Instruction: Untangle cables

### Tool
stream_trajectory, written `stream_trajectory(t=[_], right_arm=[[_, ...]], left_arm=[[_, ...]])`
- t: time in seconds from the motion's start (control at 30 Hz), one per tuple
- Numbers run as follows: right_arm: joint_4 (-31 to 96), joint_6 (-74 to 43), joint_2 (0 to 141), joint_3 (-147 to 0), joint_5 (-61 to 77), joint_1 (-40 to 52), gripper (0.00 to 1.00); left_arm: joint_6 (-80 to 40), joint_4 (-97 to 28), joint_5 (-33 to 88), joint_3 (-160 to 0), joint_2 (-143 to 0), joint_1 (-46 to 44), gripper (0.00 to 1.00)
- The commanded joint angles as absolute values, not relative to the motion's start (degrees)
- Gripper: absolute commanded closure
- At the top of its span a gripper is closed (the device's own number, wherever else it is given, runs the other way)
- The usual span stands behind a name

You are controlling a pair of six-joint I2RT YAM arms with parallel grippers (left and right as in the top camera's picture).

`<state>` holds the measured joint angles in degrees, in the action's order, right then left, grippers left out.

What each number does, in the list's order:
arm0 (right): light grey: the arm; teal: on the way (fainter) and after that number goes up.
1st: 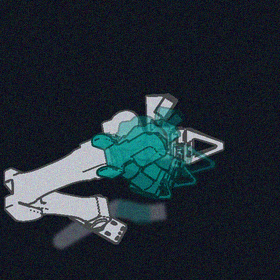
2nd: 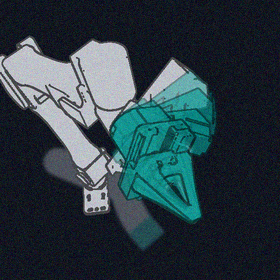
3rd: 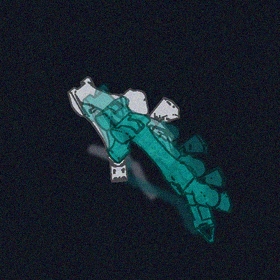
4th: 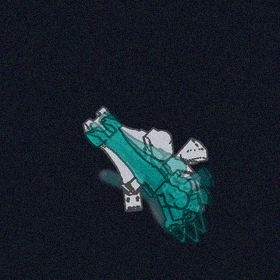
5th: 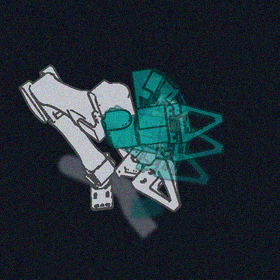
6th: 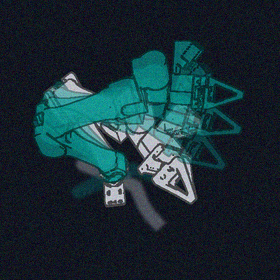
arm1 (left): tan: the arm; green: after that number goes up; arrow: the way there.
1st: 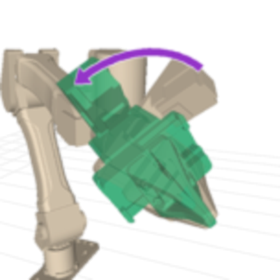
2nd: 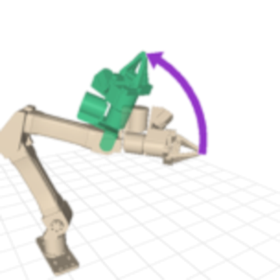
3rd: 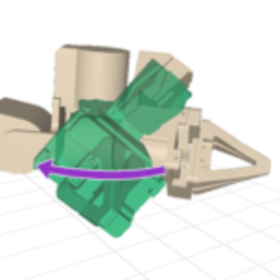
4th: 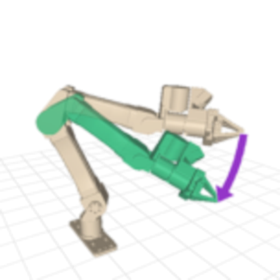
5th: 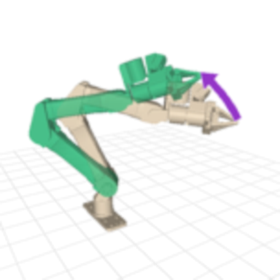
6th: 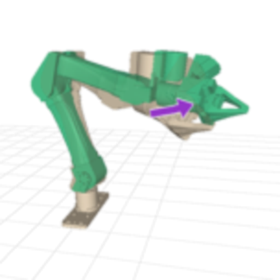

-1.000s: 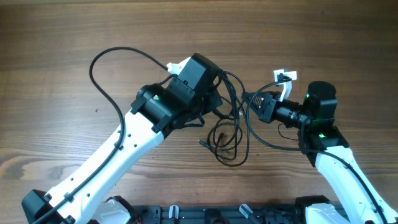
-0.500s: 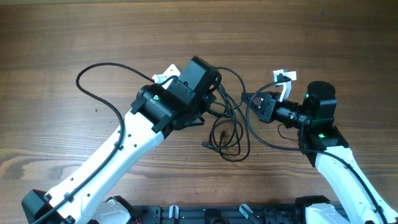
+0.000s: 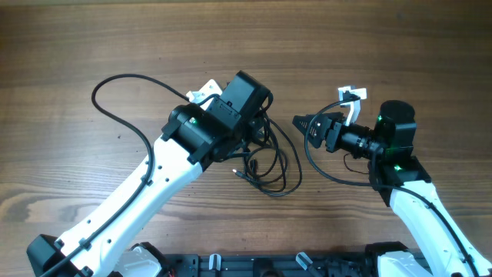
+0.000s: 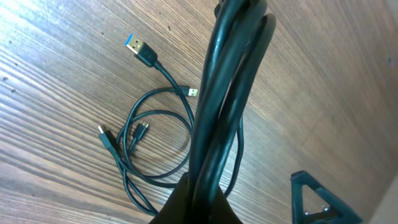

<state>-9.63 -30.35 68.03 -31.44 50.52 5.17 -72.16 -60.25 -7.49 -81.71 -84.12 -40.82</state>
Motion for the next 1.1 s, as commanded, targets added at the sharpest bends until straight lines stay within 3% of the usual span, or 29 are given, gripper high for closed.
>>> stream_trajectory(t=[0.0,0.17,0.33,0.73,0.93,1.07], right_arm=[[-9.76,-30.2,68.05,-31.77,50.83,5.17,0.27],[-9.78,-29.98,68.05,-31.77,50.83,5.19,0.27],[-9.78,-30.0,68.05,-31.77,50.85,5.17,0.27],[-9.78,-29.95,68.05,-31.77,50.87,5.19,0.34],[-9.78,-29.98,68.05,-31.77,50.85,5.17,0.43],[-9.78,-29.95,68.05,-31.77,50.85,5.19,0.55]], left_arm=[[-64.36,-59.99,-8.34,-82.08,-84.23,-40.77,0.96],[-43.88,-56.88,0.99,-82.08,-84.23,-40.77,0.96],[-34.59,-54.83,9.39,-82.08,-84.23,-40.77,0.96],[-35.33,-50.43,13.32,-82.08,-84.23,-40.77,0.96],[-35.35,-49.91,13.28,-82.08,-84.23,-40.77,0.94],[-35.35,-49.93,13.26,-82.08,-84.23,-40.77,0.94]])
